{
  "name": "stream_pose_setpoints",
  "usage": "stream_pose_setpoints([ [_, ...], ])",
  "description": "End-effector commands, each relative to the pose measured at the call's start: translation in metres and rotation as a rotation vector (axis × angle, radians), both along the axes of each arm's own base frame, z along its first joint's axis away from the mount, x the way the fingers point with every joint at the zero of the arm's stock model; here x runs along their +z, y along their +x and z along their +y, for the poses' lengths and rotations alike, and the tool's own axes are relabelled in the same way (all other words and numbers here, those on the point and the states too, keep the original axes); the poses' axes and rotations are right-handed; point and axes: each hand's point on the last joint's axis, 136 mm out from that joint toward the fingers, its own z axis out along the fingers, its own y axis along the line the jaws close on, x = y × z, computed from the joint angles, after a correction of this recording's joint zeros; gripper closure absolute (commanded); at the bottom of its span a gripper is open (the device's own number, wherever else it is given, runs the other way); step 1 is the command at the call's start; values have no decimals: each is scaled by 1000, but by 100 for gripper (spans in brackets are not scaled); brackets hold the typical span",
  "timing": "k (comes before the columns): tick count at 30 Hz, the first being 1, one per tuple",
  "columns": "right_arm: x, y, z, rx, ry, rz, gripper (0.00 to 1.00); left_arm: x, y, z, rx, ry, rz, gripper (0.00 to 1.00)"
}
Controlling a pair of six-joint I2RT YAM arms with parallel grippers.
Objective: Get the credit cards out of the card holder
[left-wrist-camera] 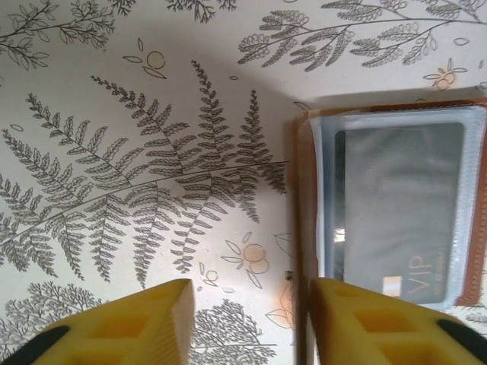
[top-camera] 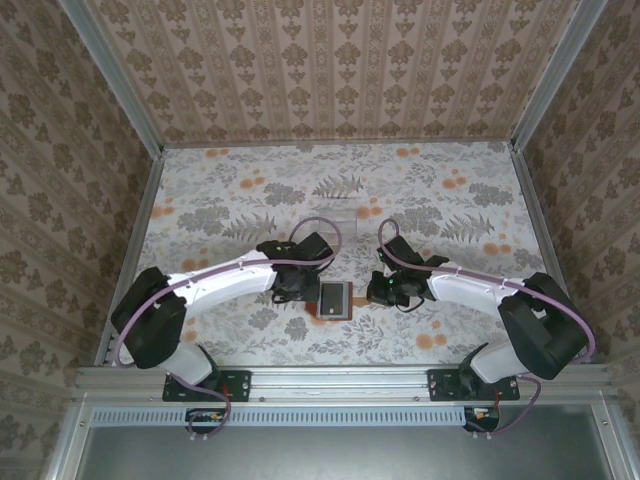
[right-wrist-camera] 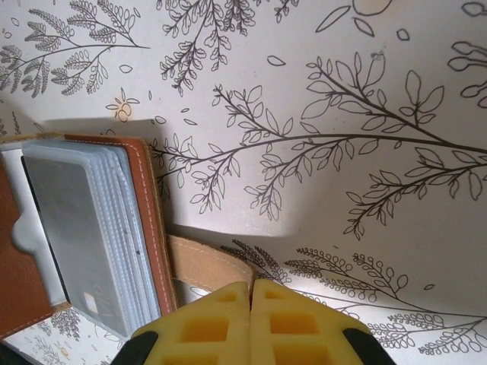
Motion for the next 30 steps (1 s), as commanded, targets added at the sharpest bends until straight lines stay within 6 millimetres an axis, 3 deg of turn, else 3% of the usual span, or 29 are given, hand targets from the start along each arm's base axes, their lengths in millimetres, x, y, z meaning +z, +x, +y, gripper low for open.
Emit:
stream_pose_setpoints([
  [1,7,4,-9,-8,-48,-15,93,1,4,-7,9,-116,-8,65],
  [10,7,8,-22,4,-146,-24,82,4,16,-13,54,-373,-53,87],
  [16,15,12,-27,28,-197,-37,71,6,19,-21,55,-428,-59,92],
  [21,35,13,-34,35,-237,-62,65,5,22,-29,58,-453,-55,93],
  [30,78,16,2,67,-37,-115,59,6,26,-41,50,-485,-46,94],
])
